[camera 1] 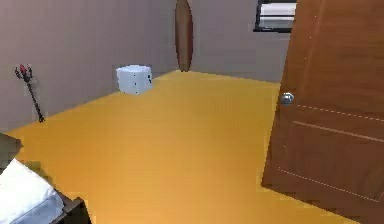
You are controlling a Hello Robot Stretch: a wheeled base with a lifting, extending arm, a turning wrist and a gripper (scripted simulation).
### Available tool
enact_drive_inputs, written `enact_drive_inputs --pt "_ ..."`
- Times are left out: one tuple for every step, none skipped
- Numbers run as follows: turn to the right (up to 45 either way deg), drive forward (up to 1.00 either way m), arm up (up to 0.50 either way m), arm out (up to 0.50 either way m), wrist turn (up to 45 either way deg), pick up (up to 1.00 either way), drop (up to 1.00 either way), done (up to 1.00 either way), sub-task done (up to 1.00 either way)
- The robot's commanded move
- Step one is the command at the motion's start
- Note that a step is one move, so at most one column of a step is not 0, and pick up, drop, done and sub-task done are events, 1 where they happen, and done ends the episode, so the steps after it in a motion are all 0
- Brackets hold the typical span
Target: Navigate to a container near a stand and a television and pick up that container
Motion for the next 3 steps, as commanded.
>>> enact_drive_inputs --pt "0.0 1.00 0.00 0.00 0.0 0.00 0.00 0.00 0.00" --pt "0.0 0.50 0.00 0.00 0.0 0.00 0.00 0.00 0.00" --pt "30.0 0.00 0.00 0.00 0.0 0.00 0.00 0.00 0.00"
